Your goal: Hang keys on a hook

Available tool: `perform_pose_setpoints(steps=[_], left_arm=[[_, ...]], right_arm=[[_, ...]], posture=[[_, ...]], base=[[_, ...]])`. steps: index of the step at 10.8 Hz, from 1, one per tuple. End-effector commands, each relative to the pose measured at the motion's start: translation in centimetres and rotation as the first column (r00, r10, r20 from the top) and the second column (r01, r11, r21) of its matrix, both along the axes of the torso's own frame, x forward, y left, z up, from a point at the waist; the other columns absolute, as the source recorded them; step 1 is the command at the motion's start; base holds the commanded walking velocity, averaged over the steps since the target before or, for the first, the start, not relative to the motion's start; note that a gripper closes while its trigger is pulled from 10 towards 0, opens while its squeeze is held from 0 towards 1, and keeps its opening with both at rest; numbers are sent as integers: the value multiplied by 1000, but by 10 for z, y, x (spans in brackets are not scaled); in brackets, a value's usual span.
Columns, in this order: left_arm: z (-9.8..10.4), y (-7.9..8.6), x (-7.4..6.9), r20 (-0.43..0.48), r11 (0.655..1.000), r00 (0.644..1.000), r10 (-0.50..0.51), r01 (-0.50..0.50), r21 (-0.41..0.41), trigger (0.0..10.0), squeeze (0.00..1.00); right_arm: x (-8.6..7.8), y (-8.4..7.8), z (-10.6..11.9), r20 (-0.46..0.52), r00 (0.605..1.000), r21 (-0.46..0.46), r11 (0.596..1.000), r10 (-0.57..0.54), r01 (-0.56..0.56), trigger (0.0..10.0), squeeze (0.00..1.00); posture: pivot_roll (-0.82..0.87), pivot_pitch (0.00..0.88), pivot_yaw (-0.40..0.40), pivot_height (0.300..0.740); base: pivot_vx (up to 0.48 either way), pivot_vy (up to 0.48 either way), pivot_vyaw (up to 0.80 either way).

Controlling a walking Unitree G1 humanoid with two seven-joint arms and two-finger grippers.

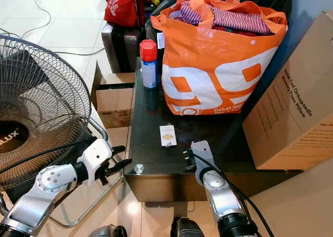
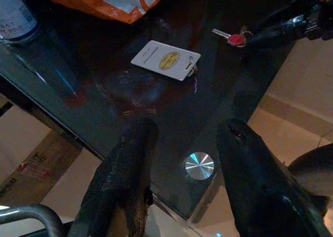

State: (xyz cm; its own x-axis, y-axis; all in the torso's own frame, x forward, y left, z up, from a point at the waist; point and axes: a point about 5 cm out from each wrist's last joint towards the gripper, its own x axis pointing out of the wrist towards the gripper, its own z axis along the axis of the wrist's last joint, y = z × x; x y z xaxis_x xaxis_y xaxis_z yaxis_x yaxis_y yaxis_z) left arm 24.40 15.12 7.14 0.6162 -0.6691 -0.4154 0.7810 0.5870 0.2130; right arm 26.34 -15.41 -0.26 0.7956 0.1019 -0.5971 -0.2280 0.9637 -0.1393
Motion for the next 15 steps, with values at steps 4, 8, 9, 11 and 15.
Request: perform_pose_setpoints(steps=[4, 8, 9, 11, 15], left_arm=[[0, -1, 0, -4, 1000, 1000, -7, 7, 5, 10000, 0], [0, 1, 0, -5, 1000, 1000, -4, 4, 8, 10000, 0], [0, 1, 0, -6, 1000, 1000, -3, 3, 9, 10000, 0], [0, 2, 0, -6, 1000, 1000, -3, 3, 8, 10000, 0], [0, 2, 0, -6, 1000, 1000, -5, 5, 8, 10000, 0]], right_arm=[[4, -1, 4, 14, 1000, 13, 1000, -25, 25, 5843, 0], [8, 0, 4, 17, 999, 7, 999, -35, 35, 10000, 0], [8, 0, 4, 16, 999, 4, 999, -35, 35, 10000, 0], [8, 0, 3, 13, 999, 2, 999, -35, 35, 10000, 0], [7, 0, 0, 0, 999, 0, 999, -32, 32, 10000, 0]], posture=[[-89, 125, 19, 740], [-85, 135, 20, 740], [-85, 135, 20, 740], [-85, 137, 21, 740], [-83, 141, 23, 740]], base=[[0, 0, 0], [0, 0, 0], [0, 0, 0], [0, 0, 0], [0, 0, 0]])
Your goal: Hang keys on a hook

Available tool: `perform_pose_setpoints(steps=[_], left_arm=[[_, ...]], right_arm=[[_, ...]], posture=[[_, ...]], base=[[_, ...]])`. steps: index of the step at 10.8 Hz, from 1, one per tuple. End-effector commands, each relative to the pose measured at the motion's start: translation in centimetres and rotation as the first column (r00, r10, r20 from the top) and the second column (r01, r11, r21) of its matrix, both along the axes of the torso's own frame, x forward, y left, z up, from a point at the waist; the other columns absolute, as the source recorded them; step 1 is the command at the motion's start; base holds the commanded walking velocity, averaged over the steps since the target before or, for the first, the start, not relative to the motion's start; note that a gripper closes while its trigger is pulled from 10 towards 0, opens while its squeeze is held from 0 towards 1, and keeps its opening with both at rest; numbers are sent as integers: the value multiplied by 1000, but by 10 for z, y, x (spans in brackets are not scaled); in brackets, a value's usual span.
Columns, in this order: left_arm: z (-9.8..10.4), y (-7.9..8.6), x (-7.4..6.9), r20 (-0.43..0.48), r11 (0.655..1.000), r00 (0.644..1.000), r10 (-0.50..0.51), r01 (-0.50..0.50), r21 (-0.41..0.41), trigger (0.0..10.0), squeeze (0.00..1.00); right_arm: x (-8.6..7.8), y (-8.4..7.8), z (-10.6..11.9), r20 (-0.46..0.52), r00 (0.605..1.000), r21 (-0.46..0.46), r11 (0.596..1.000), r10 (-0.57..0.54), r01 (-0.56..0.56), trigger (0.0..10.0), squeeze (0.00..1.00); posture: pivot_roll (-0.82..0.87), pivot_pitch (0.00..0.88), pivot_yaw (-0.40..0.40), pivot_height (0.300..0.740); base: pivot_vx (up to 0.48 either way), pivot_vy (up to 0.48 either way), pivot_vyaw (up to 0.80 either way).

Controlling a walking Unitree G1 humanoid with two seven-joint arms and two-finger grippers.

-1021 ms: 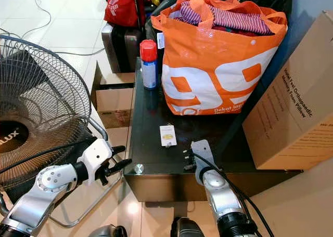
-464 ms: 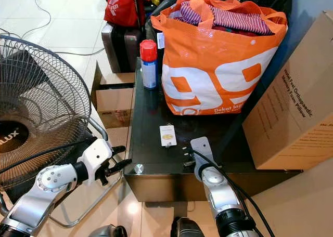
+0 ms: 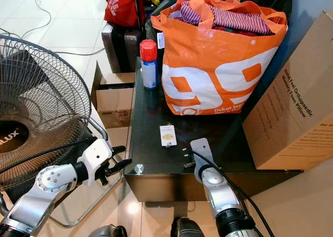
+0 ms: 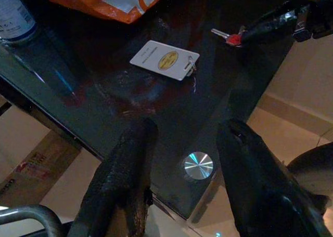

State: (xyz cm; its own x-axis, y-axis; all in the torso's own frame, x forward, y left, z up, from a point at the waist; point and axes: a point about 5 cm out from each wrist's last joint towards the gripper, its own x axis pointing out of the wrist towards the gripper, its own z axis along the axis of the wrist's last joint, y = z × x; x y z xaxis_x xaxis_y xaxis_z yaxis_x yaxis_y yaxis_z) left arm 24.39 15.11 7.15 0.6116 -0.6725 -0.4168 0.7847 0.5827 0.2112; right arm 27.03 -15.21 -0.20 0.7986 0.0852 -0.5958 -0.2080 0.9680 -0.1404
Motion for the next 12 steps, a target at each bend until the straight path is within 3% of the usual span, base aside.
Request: perform_pose_setpoints(steps=[1, 2, 3, 4, 5, 6, 10, 12], left_arm=[[0, 2, 0, -5, 1000, 1000, 0, 0, 10, 10000, 0], [0, 2, 0, -5, 1000, 1000, 0, 0, 10, 10000, 0], [0, 2, 0, -4, 1000, 1000, 1, -1, 11, 10000, 0], [0, 3, 1, -4, 1000, 1000, 1, -1, 11, 10000, 0], [0, 3, 1, -4, 1000, 1000, 2, -1, 11, 10000, 0], [0, 3, 1, -3, 1000, 1000, 2, -2, 11, 10000, 0], [0, 3, 2, -1, 1000, 1000, 2, -2, 12, 10000, 0], [4, 4, 3, 17, 1000, 1000, 16, -16, -8, 10000, 0]], right_arm=[[1, -1, 0, 0, 1000, 5, 1000, -11, 11, 10000, 0], [1, 0, 0, 0, 1000, 7, 1000, -11, 11, 9608, 0], [2, 0, 0, 1, 1000, 11, 1000, -11, 11, 4314, 0], [2, 0, 0, 2, 1000, 13, 1000, -11, 11, 3176, 0], [2, 0, 0, 2, 1000, 14, 1000, -12, 12, 1098, 0], [2, 0, 0, 3, 1000, 16, 1000, -12, 12, 0, 0], [3, 0, 2, 16, 1000, 26, 1000, -14, 14, 0, 0], [2, -11, 20, 90, 994, 65, 997, -54, 49, 0, 0]], posture=[[-83, 142, 23, 740], [-83, 142, 23, 740], [-82, 140, 23, 740], [-83, 139, 23, 740], [-83, 138, 23, 740], [-82, 137, 23, 740], [-82, 123, 25, 740], [-85, 88, 17, 740]], base=[[0, 0, 0], [0, 0, 0], [0, 0, 0], [0, 0, 0], [0, 0, 0], [0, 0, 0], [0, 0, 0], [0, 0, 0]])
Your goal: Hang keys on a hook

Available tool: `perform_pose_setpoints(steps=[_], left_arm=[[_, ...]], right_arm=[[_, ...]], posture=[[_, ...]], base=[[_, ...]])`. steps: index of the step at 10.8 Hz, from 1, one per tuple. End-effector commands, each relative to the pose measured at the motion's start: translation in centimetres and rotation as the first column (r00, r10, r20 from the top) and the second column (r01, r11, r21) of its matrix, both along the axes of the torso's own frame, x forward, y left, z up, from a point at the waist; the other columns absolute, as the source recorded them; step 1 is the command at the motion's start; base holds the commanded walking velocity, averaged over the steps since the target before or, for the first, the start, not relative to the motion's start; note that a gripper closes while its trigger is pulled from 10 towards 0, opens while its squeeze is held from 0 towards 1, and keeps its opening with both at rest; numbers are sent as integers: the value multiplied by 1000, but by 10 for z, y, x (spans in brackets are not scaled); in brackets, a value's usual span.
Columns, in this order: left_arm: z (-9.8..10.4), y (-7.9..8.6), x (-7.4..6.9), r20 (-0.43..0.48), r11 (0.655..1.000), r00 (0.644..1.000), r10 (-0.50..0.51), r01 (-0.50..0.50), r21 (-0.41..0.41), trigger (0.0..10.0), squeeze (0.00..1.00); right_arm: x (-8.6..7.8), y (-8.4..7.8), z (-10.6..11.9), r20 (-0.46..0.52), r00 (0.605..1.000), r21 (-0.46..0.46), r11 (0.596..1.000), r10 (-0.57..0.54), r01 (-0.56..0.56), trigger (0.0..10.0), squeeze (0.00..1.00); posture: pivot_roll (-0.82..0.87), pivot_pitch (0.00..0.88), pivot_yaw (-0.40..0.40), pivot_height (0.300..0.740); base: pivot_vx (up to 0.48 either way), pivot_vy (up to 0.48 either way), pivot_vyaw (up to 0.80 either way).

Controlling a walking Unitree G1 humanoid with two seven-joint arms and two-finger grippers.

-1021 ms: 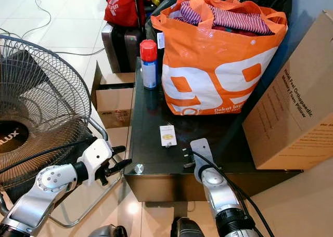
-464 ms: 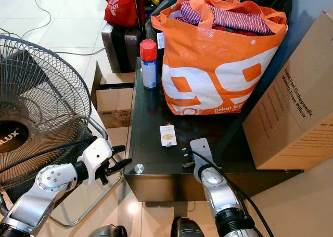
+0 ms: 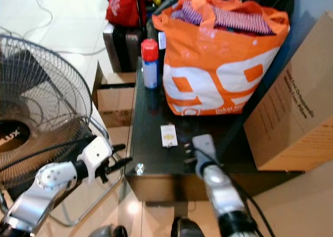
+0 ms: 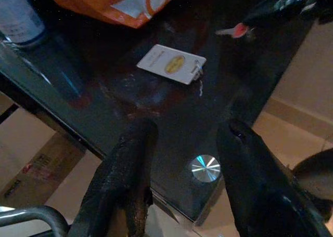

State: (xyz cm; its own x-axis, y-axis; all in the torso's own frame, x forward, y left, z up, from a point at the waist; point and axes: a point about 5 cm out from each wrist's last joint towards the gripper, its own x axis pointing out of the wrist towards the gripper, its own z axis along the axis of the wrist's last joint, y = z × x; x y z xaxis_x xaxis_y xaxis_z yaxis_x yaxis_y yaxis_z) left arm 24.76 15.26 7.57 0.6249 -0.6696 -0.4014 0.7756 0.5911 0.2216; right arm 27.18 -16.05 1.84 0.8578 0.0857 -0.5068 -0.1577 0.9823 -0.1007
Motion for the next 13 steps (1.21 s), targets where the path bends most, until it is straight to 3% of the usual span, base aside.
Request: perform_pose_setpoints(steps=[1, 4, 6, 8, 10, 13], left_arm=[[2, 2, -1, 7, 999, 1000, 25, -25, -32, 10000, 0], [13, -2, 0, 42, 989, 995, 91, -86, -120, 10000, 0], [33, -6, 6, 98, 957, 974, 203, -176, -232, 10000, 0], [41, -8, 8, 108, 928, 956, 273, -231, -293, 10000, 0], [42, -9, 10, 105, 920, 950, 296, -253, -301, 10000, 0], [45, -10, 14, 119, 917, 944, 307, -261, -301, 10000, 0]], right_arm=[[-3, -8, 10, 43, 999, 31, 999, -23, 21, 0, 0], [-15, -9, 45, 220, 975, 133, 991, 5, -35, 0, 0], [-25, -3, 83, 409, 913, 256, 959, 3, -118, 0, 0], [-29, -1, 103, 504, 863, 320, 932, -15, -171, 0, 0], [-32, 3, 115, 500, 865, 474, 849, -41, -234, 0, 0], [-26, 5, 121, 518, 855, 504, 817, -25, -282, 0, 0]], posture=[[-88, 64, 15, 740], [-88, 0, 4, 740], [-88, 0, -6, 740], [-86, 0, -10, 740], [-82, 0, -11, 740], [-76, 0, -18, 740]], base=[[0, 0, 0], [0, 0, 0], [0, 0, 0], [0, 0, 0], [0, 0, 0], [0, 0, 0]])
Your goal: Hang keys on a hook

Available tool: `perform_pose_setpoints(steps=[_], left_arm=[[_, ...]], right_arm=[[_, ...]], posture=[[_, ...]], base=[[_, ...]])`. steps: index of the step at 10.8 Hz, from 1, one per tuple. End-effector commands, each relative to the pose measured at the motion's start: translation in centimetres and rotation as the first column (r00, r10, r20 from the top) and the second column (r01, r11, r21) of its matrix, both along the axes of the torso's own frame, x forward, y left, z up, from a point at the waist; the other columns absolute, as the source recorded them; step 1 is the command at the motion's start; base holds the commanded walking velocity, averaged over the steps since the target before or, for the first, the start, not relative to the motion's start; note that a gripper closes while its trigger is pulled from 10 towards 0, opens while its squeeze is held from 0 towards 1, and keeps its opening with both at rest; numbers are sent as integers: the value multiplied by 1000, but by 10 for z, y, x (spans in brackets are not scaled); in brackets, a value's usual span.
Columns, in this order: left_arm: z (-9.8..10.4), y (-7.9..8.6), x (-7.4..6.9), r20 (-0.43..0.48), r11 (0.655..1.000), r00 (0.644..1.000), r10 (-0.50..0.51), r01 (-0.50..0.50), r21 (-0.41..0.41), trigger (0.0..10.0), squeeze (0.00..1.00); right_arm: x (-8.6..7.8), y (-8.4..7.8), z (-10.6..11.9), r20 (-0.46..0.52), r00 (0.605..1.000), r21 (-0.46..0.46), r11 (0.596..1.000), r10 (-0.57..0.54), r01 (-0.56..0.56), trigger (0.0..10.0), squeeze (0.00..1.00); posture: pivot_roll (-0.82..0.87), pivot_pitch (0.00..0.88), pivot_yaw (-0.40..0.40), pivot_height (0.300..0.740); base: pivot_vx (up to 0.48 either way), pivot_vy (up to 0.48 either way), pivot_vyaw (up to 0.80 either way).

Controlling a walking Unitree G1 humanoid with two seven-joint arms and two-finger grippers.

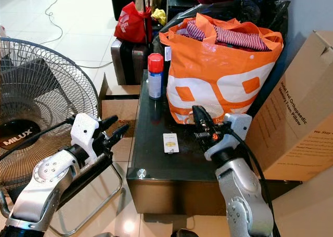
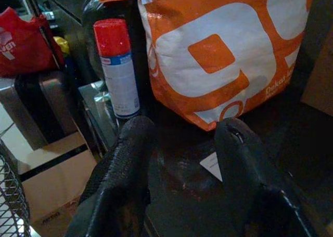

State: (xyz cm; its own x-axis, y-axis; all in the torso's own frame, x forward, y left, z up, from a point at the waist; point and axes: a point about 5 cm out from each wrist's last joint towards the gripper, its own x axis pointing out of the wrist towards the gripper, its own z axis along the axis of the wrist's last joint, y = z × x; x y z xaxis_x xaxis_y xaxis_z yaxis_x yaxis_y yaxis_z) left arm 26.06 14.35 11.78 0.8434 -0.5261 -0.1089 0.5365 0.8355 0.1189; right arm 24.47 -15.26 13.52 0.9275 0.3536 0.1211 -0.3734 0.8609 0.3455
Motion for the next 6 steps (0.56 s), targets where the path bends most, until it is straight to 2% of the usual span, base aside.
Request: perform_pose_setpoints(steps=[1, 3, 6], left_arm=[[3, -1, 1, 9, 1000, 1000, 1, -1, 4, 10000, 0], [3, -1, 3, 15, 999, 1000, -21, 21, 32, 10000, 0], [5, -3, 6, 21, 999, 999, -37, 36, 37, 10000, 0]], right_arm=[[1, 0, 7, 22, 999, 13, 1000, 26, -26, 0, 0], [1, 2, 13, 36, 996, 16, 997, 81, -82, 0, 0], [2, 2, 18, 47, 994, 19, 995, 100, -101, 0, 0]], posture=[[-76, 0, -18, 740], [-74, 0, -26, 740], [-80, 0, -22, 740]], base=[[0, 0, 0], [0, 0, 0], [0, 0, 0]])
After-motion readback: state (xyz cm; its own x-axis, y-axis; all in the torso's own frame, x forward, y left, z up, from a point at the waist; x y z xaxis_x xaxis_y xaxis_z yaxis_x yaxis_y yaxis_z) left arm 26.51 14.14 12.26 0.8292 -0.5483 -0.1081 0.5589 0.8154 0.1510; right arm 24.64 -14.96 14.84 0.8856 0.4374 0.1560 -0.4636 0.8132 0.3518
